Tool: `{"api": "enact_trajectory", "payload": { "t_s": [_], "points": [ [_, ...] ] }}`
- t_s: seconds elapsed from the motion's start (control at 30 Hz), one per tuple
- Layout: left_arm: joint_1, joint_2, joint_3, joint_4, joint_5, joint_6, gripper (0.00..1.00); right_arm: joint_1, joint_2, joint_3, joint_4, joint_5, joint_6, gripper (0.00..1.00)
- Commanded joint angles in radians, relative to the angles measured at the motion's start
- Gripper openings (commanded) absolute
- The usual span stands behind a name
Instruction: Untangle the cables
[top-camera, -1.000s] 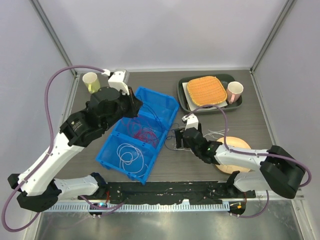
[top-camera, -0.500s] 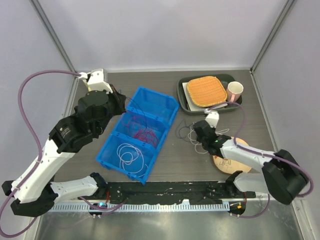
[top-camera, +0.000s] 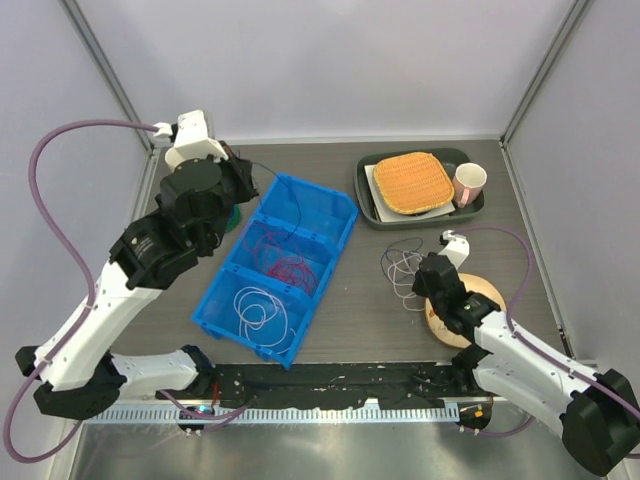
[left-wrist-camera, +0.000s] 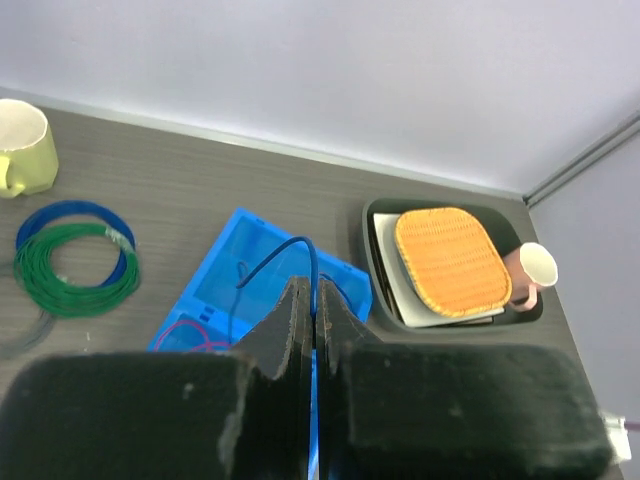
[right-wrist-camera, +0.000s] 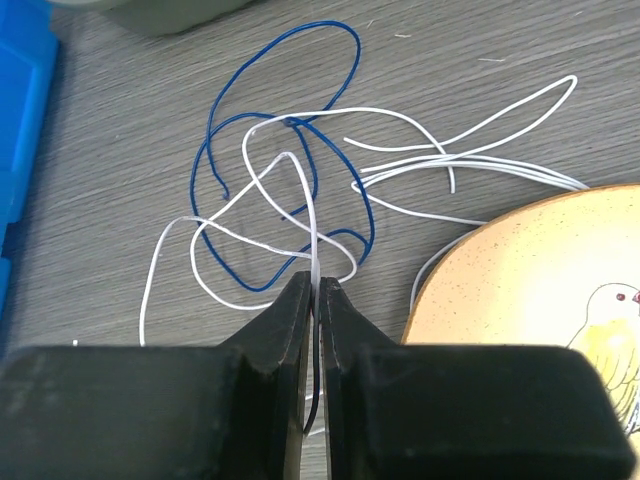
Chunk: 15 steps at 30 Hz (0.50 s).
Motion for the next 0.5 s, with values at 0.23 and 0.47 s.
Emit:
{"api": "enact_trajectory", "payload": {
  "t_s": [0.23,0.47],
  "points": [
    [0.009,0.188,0.120,0.180,-0.052,0.099,0.00,0.001,-0.061,-0.034,0.049,-0.067,0.011,0.15],
    [0.070,0.387,0.267,0.115,-0.011,0.098,0.00,0.001,-0.061,-0.040,0.069,-0.122,0.003,0.16]
  ]
}}
